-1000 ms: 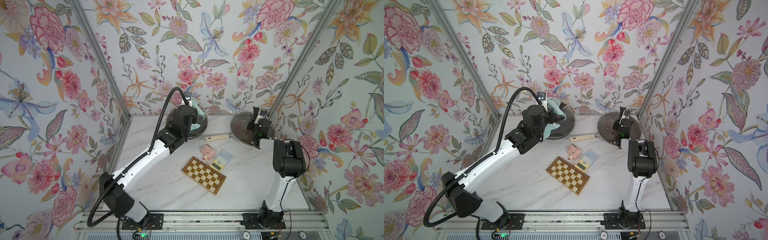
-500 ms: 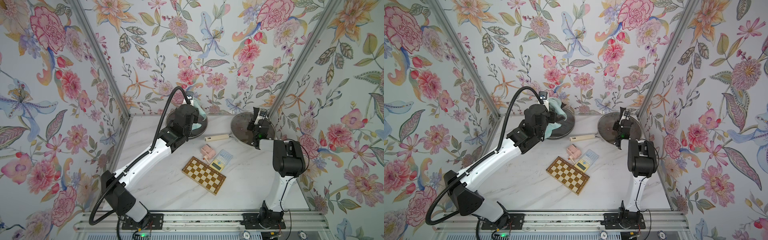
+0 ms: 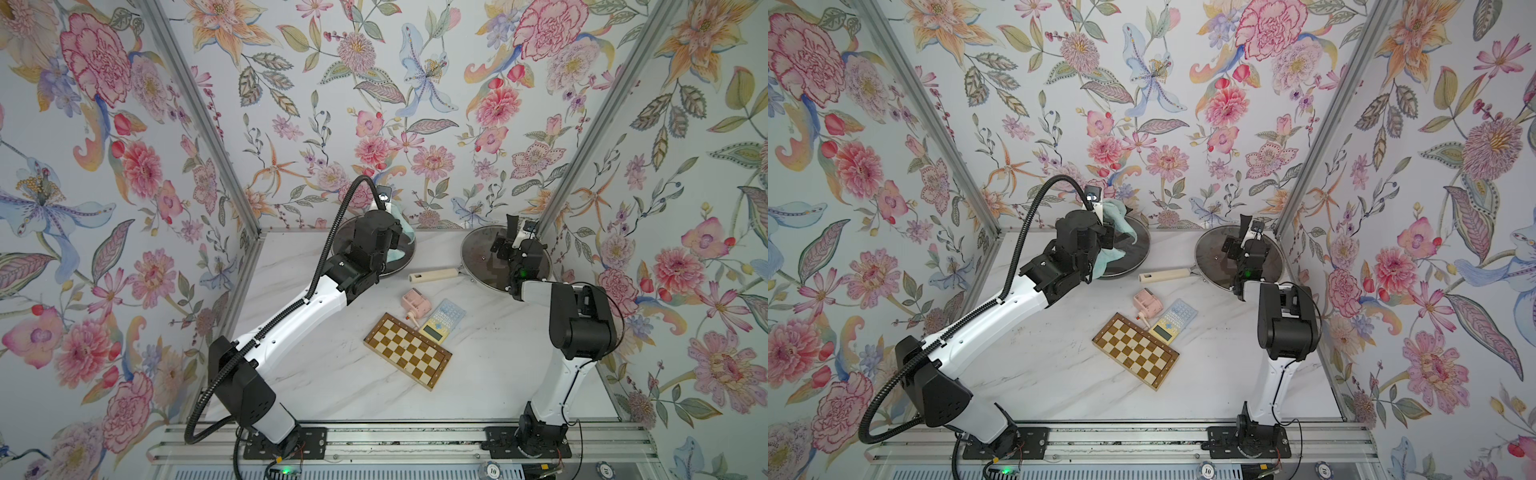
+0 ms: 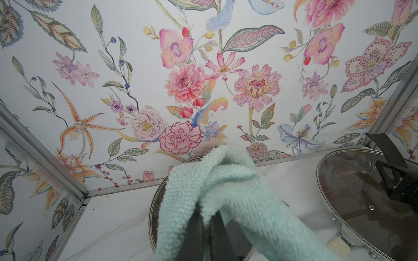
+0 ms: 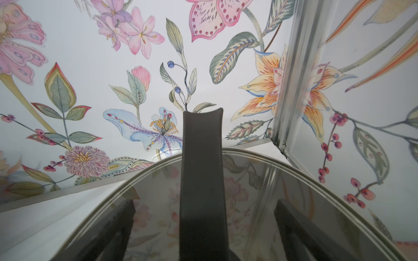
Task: Wipe the pot lid with a cloth
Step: Place the pot lid on the cooking pot, then adjust the cleaning item.
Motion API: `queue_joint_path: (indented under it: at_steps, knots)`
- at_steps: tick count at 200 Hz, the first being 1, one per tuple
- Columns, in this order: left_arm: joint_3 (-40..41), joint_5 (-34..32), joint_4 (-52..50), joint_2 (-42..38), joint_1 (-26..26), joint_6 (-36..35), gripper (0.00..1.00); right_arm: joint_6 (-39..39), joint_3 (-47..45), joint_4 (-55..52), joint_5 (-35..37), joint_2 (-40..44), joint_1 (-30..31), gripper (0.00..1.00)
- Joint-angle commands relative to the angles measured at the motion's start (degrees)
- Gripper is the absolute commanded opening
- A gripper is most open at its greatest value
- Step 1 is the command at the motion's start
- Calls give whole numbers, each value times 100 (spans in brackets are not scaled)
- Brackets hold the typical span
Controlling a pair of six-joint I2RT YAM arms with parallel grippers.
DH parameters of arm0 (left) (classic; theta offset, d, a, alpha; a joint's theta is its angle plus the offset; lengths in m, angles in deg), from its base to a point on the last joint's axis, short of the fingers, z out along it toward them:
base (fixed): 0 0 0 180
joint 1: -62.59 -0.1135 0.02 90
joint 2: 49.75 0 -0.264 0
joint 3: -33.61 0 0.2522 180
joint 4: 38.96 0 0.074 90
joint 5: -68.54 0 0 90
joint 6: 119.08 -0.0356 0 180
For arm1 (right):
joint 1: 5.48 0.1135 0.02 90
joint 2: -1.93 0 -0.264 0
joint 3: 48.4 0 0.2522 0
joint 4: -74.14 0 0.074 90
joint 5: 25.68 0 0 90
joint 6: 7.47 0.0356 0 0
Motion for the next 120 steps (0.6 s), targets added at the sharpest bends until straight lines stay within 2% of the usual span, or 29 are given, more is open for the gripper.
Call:
queue_joint_path:
  at_steps: [1,26,40,60,76,100,120]
  knots:
    - [-146,320,198,123,50,-5,0,6,-50,-422,-64,856,90,99]
    - [-372,808,262,324,-8,-10,0,40,-100,-1537,-100,1779,283,99]
    - [-540,1417,257,473,-138,73,0,180,-112,-2199,-421,2275,446,99]
    - [-843,2239,116,762,-384,289,0,595,-287,-2809,-1298,2835,803,99]
    - [-1039,2750,16,930,-572,498,0,852,-506,-3097,-1317,3330,1410,99]
    - [-1301,3743,-62,1108,-882,767,0,1618,-938,-2838,-1091,4016,2465,99]
    - [-1519,4658,-266,1240,-1110,958,0,2031,-949,-2984,-643,4330,3477,99]
